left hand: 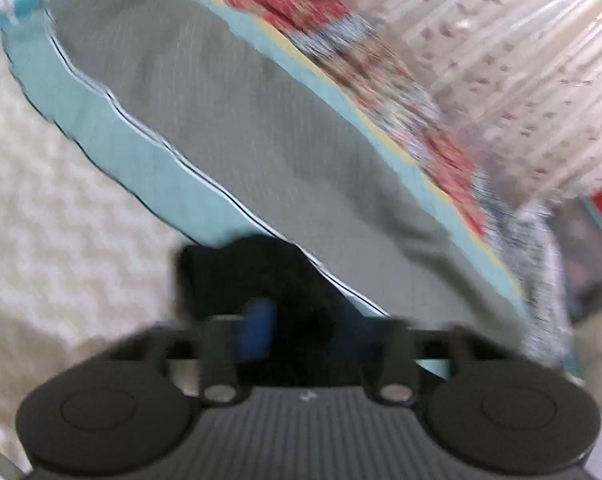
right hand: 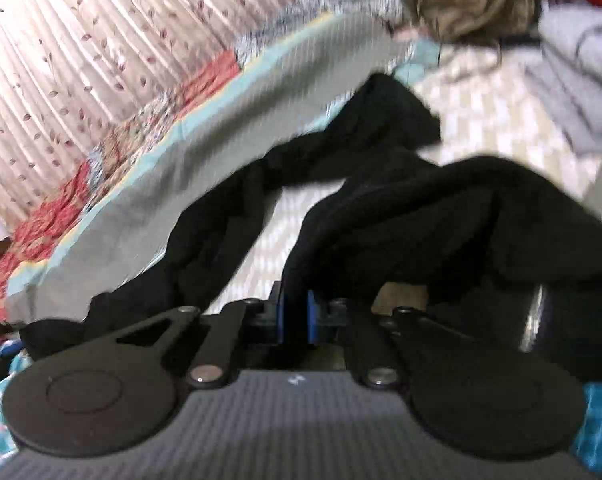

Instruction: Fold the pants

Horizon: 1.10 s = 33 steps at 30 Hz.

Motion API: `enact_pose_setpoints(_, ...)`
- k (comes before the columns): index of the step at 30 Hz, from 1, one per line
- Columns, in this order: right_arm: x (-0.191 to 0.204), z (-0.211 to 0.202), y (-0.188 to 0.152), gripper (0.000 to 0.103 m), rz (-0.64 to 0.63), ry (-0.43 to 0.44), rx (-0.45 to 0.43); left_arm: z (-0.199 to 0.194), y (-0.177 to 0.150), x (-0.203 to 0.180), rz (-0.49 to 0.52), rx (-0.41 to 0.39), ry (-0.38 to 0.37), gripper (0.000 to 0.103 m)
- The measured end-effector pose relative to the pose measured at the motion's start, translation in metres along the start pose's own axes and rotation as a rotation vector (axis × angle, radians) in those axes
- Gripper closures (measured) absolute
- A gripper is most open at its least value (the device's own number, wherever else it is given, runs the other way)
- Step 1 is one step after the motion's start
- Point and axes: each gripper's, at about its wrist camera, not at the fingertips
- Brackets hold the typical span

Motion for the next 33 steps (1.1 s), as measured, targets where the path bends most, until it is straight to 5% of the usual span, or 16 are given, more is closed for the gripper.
enact_pose_setpoints(2, -0.002, 0.009, 0.000, 0.083, -0.032, -0.047, 0.033, 0.000, -0.004, 0.007, 0.016, 0.017, 0.048, 0.032)
enact_pose_setpoints(7, -0.019, 0.001, -0.010, 0.064, -0.008, -0.031, 0.065, -0.006, -0.040, 0.033, -0.021, 0.122, 0.004, 0.025)
enact_pose_setpoints(18, -0.031, -0.020, 0.001, 0.060, -0.036, -0.033, 0.027, -0.031, -0.080, 0.072, -0.081, 0.159, -0.030, 0.010)
enact_pose_setpoints(22, -0.046, -0.006, 0.013, 0.048, 0.015, 0.013, 0.041, -0.026, -0.105, 0.061, -0.012, 0.191, -0.048, 0.004)
enact_pose_setpoints(25, -0.043, 0.025, 0.015, 0.042, 0.036, 0.040, 0.094, 0.001, -0.106, 0.047, 0.042, 0.201, -0.029, 0.028)
enact_pose_setpoints(26, -0.040, 0.037, 0.014, 0.044, 0.031, 0.032, 0.110, 0.013, -0.103, 0.044, 0.060, 0.204, -0.011, 0.060)
enact_pose_setpoints(27, -0.037, 0.049, 0.013, 0.053, 0.022, 0.027, 0.127, 0.022, -0.098, 0.045, 0.056, 0.215, 0.023, 0.080)
enact_pose_setpoints(28, -0.032, 0.058, 0.012, 0.088, 0.012, 0.018, 0.142, 0.025, -0.094, 0.047, 0.017, 0.231, 0.037, 0.082)
enact_pose_setpoints(30, -0.025, 0.059, 0.017, 0.090, 0.015, 0.012, 0.134, 0.010, -0.082, 0.052, -0.079, 0.235, -0.027, 0.088)
enact_pose_setpoints(33, -0.008, 0.019, 0.026, 0.090, -0.061, 0.114, 0.035, -0.042, -0.070, 0.053, -0.068, 0.193, -0.080, 0.088)
Point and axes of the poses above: each gripper's, at about its wrist camera, not at the fingertips, and z roughly the way its jaws point, x to its left, y to its top, and after that the axes turned 2 degrees about -x, right-handed
